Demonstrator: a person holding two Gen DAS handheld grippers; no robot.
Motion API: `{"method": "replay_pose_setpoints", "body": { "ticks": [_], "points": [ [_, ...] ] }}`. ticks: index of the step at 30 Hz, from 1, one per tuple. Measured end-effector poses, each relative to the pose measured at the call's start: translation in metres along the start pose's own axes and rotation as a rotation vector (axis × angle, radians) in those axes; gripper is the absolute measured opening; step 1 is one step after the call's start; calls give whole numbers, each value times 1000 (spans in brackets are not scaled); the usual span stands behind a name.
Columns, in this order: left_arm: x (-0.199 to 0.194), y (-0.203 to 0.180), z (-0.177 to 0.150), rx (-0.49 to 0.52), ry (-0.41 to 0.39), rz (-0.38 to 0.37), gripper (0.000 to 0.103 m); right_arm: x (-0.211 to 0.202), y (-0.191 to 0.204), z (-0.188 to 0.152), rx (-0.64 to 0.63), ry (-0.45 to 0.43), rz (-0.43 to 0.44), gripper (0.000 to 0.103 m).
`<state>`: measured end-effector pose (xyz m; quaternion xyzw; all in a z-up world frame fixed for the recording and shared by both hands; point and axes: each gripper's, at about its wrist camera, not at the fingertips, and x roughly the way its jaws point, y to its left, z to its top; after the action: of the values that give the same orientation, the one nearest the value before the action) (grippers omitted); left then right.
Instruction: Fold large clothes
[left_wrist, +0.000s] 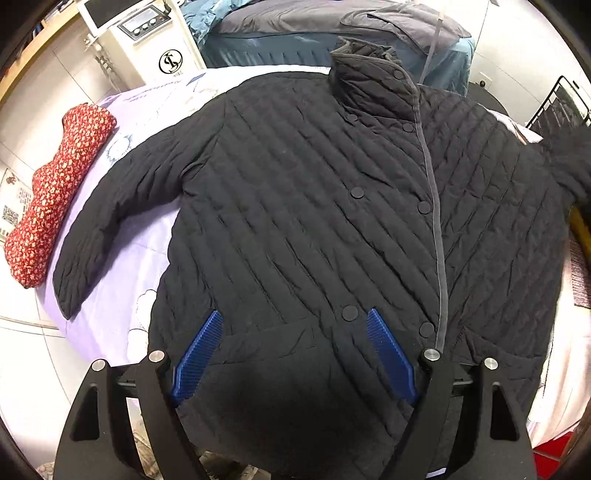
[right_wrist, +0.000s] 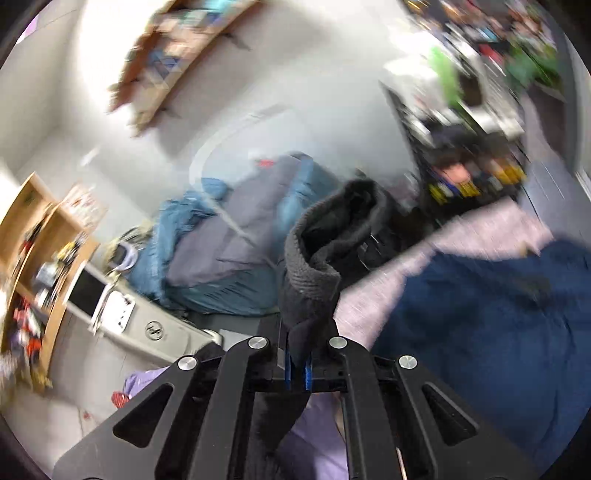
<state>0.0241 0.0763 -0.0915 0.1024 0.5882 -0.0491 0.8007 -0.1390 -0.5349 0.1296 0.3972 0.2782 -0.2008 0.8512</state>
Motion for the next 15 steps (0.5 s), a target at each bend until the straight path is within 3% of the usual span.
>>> {"method": "replay_pose_setpoints", "body": {
  "ticks": [3, 8, 11, 15],
  "points": [
    [3, 5, -4, -11, 8, 0, 79, 10, -22, -16, 26, 19, -103, 5],
    [6, 15, -8, -4, 7, 43, 79, 12, -17, -25, 23, -15, -109, 5],
    [7, 21, -8, -9, 9, 54, 79, 18, 25, -30, -80, -10, -71, 5],
    [7, 32, -10, -38, 3, 48, 81, 40, 112, -59, -282, 39, 17, 5]
  ]
}}
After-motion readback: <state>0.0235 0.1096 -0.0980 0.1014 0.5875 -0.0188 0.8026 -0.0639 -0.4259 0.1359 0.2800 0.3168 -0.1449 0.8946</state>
